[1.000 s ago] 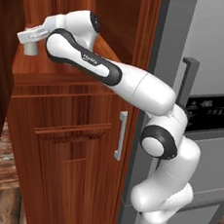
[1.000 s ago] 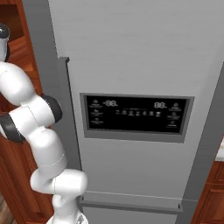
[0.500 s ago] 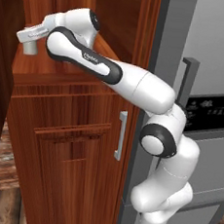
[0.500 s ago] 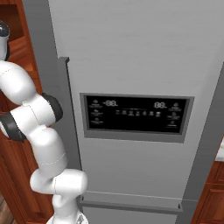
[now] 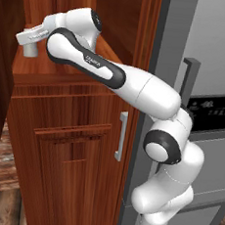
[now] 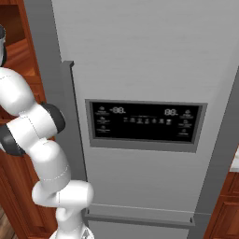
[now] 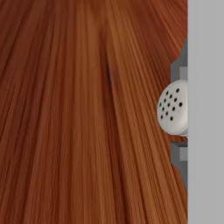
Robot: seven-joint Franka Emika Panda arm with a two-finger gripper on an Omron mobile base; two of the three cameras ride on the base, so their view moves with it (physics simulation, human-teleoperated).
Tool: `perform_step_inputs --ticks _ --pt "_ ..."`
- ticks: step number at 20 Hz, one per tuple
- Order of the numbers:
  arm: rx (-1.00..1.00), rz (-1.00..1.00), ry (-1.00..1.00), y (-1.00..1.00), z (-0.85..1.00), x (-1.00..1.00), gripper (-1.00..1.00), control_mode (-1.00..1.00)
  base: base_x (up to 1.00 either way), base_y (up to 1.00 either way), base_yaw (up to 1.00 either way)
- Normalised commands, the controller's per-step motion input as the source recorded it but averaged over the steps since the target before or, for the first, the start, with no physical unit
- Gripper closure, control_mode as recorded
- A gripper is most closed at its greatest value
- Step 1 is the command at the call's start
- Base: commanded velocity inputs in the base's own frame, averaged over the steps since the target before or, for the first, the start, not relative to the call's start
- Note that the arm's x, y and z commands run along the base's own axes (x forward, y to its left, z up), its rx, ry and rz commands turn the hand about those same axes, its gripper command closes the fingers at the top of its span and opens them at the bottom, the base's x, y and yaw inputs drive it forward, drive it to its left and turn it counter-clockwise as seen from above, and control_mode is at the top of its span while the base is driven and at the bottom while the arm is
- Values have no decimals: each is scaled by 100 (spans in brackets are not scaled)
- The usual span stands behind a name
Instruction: Collect the turmeric, ketchup, and shaker from the cabinet and place them next to the stove.
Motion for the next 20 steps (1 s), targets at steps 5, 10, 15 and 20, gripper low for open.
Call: perform_step_inputs --ticks 5,10,15,20 --pt "0 0 -7 -9 -12 -40 100 -100 0 0 0" --pt "1 0 -13 -25 -4 -53 100 -100 0 0 0" --pt "3 -1 -13 -43 -1 -56 100 -100 0 0 0" --pt "2 0 -8 -41 2 -39 100 -100 0 0 0"
